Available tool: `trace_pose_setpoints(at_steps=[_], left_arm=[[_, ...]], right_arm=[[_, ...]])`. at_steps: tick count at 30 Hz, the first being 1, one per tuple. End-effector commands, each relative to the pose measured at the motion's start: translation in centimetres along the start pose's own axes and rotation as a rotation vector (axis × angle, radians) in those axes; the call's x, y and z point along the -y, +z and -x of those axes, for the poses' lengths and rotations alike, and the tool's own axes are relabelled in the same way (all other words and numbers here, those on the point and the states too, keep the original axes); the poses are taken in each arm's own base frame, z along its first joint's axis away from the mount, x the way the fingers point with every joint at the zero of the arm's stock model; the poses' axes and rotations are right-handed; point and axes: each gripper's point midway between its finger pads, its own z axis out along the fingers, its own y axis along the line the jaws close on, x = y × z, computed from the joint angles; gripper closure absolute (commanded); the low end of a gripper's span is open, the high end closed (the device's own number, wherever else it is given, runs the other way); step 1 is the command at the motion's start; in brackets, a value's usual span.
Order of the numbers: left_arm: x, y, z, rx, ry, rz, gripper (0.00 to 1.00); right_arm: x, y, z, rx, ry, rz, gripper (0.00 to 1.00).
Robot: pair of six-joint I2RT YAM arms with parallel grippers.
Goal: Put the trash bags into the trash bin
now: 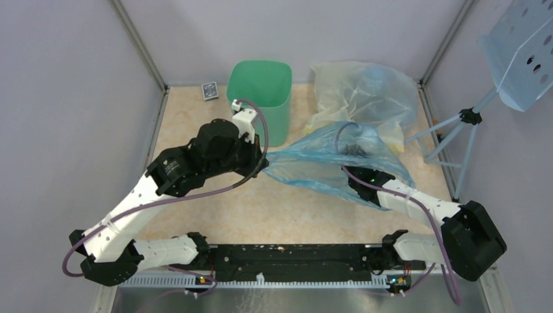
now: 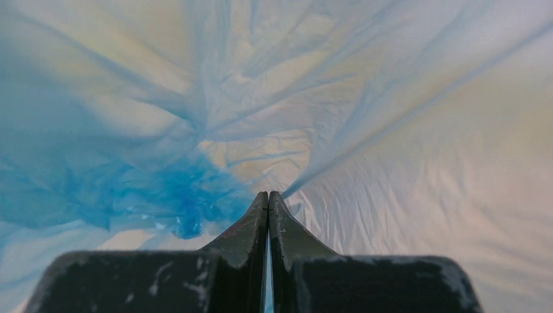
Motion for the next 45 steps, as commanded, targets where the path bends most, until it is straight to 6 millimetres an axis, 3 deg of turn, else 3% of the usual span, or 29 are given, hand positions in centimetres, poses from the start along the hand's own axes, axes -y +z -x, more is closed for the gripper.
trace_pose_setpoints(at_steps=[1,6,8,12,14,18,22,27,32,36,40,45], left_arm=[[-3.3,0.4,-2.6,-0.025,-0.018,0.131,1.0],[-3.3,1.5,-3.1,-0.008,-0.019,0.112,0.97],[-3.8,1.6,-2.8,0.019,-0.014,0.135,0.96],[-3.5,1.7,-0.6,0.112,-0.003,0.125,0.96],[-2.5,1.1,1.5,0.178,0.005,0.087,0.96],[-0.2,-1.9,6.7,0.33,0.016,0.019,0.98],[0.5,-4.6,10.0,0.441,0.034,0.013,0.98],[-1.8,-5.0,11.0,0.455,0.032,0.162,1.0],[-2.3,-5.2,11.5,0.467,0.044,0.203,1.0],[-3.1,-3.7,10.7,0.402,0.089,0.248,1.0],[-3.3,-0.8,8.2,0.285,0.104,0.242,1.0],[-3.2,0.8,6.9,0.234,0.103,0.221,1.0]], right_arm=[[-3.3,-1.2,3.8,0.092,0.066,0.181,1.0],[-6.4,-2.8,4.9,0.107,0.006,0.381,1.0],[-8.5,-3.8,4.5,0.075,-0.072,0.507,0.96],[-11.7,-5.9,3.6,0.08,-0.206,0.578,0.86],[-12.5,-5.8,2.5,0.067,-0.273,0.549,0.84],[-12.4,-3.6,0.2,-0.017,-0.321,0.452,0.83],[-12.8,-3.0,-1.7,-0.049,-0.373,0.47,0.79],[-13.8,-5.2,-1.9,0.018,-0.424,0.575,0.65],[-14.2,-7.6,-2.4,0.048,-0.473,0.698,0.6],[-15.1,-11.5,-0.6,0.121,-0.455,0.849,0.54],[-15.3,-15.7,3.4,0.219,-0.393,0.977,0.48],[-15.2,-19.7,7.0,0.272,-0.364,1.089,0.36]])
